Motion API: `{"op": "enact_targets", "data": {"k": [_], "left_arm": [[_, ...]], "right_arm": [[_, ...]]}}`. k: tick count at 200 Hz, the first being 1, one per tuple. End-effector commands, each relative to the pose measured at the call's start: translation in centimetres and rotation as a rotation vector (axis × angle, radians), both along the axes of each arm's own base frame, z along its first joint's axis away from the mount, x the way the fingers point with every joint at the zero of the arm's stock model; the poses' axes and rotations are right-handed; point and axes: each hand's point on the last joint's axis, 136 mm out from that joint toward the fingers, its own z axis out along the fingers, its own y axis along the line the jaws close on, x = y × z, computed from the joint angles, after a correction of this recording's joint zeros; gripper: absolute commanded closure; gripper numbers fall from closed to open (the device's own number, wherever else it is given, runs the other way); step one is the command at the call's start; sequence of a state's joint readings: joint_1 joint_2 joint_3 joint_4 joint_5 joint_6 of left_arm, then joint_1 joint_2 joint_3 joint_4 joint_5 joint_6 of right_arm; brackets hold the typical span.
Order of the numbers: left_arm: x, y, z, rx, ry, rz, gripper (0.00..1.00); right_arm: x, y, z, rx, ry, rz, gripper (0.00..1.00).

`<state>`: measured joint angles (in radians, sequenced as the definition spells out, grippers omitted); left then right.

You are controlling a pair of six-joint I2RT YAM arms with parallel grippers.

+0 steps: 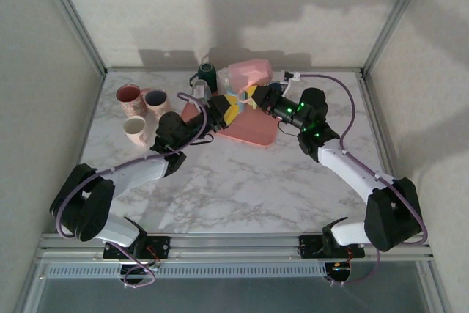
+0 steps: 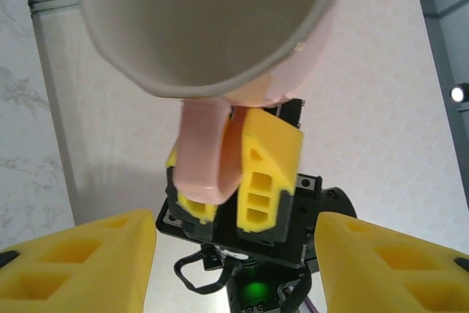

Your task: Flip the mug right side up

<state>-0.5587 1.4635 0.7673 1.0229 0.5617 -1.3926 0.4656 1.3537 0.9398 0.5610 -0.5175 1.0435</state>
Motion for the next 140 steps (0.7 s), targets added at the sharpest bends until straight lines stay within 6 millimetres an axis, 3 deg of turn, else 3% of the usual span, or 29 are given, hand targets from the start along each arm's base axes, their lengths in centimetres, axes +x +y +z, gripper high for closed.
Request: {"op": "enact_targets", "data": {"k": [1, 68, 120, 140], "left_arm": [[-0.3, -0.6, 2.7, -0.078, -0.057, -0.014, 0.42], [-0.1, -1.9, 4.6, -0.128, -0.095, -0.039, 0.50], [0.2, -1.9, 4.8, -0.165, -0.098, -0.038, 0.74], [0.2, -2.0, 4.7, -0.185, -0.097, -0.046, 0.90]], "right_arm": [[-2.0, -0.7, 5.7, 0.100, -0.185, 0.006, 1.00], [-3.2, 0.0, 5.3, 0.110, -0.170, 0.039, 1.00], [-3.9, 0.0, 5.0, 0.126, -0.160, 0.044, 1.00], [-4.0, 0.1, 4.8, 0.127, -0.155, 0.045, 1.00]]}}
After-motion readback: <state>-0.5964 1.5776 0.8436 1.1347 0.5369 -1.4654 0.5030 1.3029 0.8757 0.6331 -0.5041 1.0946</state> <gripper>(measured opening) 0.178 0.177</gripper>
